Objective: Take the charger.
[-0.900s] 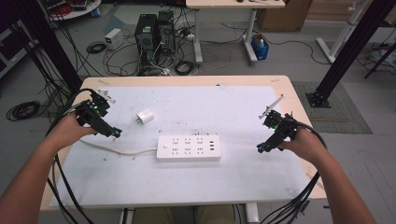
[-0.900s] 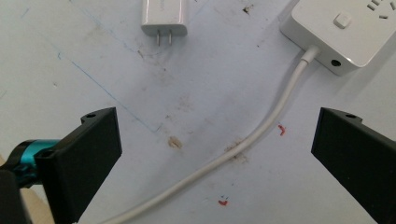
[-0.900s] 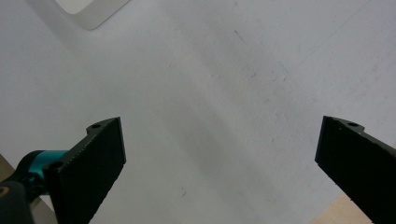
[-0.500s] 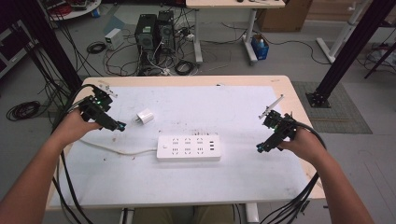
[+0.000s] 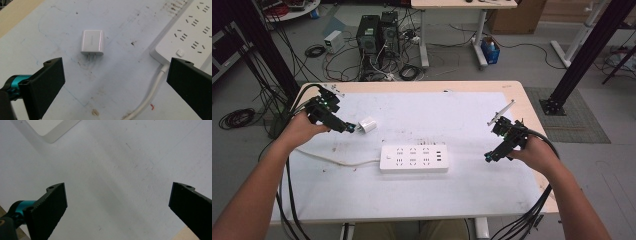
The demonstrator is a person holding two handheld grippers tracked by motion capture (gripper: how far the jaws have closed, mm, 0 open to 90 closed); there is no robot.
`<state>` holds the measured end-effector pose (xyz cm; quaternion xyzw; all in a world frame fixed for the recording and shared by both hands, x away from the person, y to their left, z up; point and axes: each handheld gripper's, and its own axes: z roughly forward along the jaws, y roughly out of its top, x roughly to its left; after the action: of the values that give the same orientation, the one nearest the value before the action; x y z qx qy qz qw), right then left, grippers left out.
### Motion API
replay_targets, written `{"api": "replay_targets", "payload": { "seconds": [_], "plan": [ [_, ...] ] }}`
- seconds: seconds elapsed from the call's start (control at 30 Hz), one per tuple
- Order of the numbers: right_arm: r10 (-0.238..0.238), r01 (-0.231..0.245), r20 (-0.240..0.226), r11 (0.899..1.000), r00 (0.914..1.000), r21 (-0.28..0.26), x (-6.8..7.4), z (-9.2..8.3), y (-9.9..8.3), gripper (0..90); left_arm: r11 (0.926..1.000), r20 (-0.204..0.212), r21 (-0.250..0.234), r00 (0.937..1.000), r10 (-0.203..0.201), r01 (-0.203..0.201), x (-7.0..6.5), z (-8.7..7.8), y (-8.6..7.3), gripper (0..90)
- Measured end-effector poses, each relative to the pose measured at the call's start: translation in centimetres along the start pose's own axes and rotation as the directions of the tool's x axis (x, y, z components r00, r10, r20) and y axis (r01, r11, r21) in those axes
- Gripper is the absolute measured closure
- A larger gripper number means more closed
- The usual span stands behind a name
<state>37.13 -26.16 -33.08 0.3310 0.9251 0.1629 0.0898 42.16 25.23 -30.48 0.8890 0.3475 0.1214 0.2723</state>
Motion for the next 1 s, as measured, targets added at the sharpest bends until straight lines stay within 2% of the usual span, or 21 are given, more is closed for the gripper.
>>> {"api": "replay_targets", "payload": {
  "seconds": [0.07,0.17,0.43,0.47,0.5,0.6,0.77,0.9,1.0],
  "plan": [
    [0.003,-0.003,-0.002,1.0,1.0,0.0,0.0,0.0,0.1,1.0,0.9998,0.007,-0.009,0.9998,0.018,-0.018,0.2,0.6,0.3,1.7],
    [0.015,-0.015,0.002,1.0,0.9999,-0.003,-0.1,0.0,0.1,1.0,0.9995,0.021,0.003,0.9993,0.03,-0.03,0.7,1.9,0.6,1.6],
    [0.018,-0.018,0.005,1.0,0.9998,-0.001,-0.2,0.1,0.3,1.0,0.9996,0.011,0.025,0.9998,-0.016,0.015,2.5,5.9,1.1,1.7],
    [0.018,-0.018,0.005,1.0,0.9998,-0.001,-0.2,0.1,0.3,1.0,0.9996,0.011,0.025,0.9998,-0.016,0.015,2.5,5.9,1.1,1.6],
    [0.016,-0.016,0.0,1.0,0.9999,-0.007,-0.2,0.2,0.4,1.0,0.9988,0.002,0.036,0.9995,-0.032,0.032,3.0,7.6,1.2,1.6],
    [0.018,-0.018,0.0,1.0,0.9998,-0.005,-0.2,0.2,0.5,1.0,0.9979,0.008,0.054,0.9993,-0.038,0.037,3.5,9.1,1.2,1.7],
    [0.015,-0.015,0.004,1.0,0.9999,-0.014,-0.3,0.1,0.4,1.0,0.9961,0.01,0.084,0.9995,-0.029,0.028,3.6,11.0,1.1,1.7],
    [0.012,-0.012,0.004,1.0,0.9999,-0.015,-0.4,0.0,0.4,1.0,0.9951,0.007,0.094,0.9995,-0.032,0.031,3.8,12.1,1.1,1.7],
    [0.011,-0.011,0.002,1.0,0.9999,-0.017,-0.4,0.0,0.5,1.0,0.9925,0.0,0.12,0.9998,-0.021,0.021,3.8,12.8,1.1,1.9]
  ]
}}
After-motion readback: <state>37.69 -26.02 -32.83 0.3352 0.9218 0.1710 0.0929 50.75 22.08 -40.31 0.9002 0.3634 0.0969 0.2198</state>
